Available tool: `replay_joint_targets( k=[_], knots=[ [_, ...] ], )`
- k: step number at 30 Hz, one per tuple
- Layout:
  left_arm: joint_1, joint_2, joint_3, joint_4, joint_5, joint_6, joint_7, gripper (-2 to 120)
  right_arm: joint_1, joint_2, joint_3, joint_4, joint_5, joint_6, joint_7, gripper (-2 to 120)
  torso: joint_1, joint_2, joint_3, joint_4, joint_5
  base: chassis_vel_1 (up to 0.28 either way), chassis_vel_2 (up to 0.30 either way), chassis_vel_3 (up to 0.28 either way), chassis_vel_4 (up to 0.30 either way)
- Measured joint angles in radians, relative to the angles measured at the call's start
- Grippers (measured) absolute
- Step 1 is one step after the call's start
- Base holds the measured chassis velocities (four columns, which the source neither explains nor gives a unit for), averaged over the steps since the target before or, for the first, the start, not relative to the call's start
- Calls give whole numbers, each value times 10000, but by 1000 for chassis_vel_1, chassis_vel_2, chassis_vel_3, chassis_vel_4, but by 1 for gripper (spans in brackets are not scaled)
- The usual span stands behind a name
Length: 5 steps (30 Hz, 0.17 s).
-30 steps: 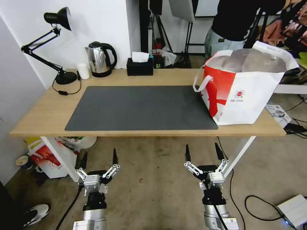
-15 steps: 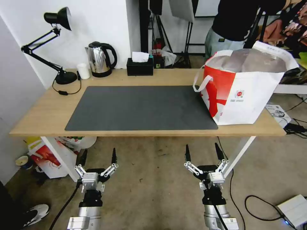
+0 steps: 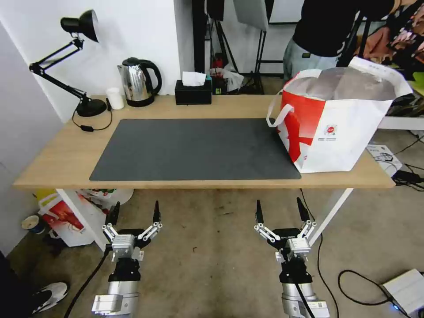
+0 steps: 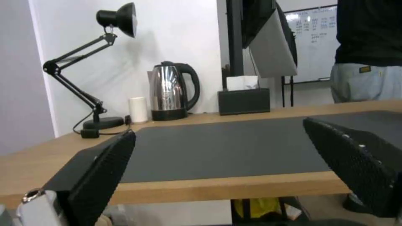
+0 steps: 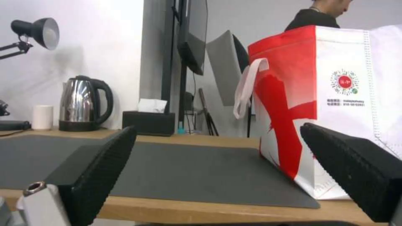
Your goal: Pick up the trash from the table and place it into the takeout bag.
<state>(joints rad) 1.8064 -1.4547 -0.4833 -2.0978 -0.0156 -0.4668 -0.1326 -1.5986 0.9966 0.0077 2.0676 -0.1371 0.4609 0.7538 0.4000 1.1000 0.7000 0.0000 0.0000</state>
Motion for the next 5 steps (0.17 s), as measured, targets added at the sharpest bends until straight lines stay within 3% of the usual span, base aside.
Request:
replay_joint_targets(
  k=[5],
  knots=[
    [3,2,2,-6,-3,0,-9,100,1,0,0,0,0,0,0,100,-2,0,0,0,0,0,0,0,0]
  ],
)
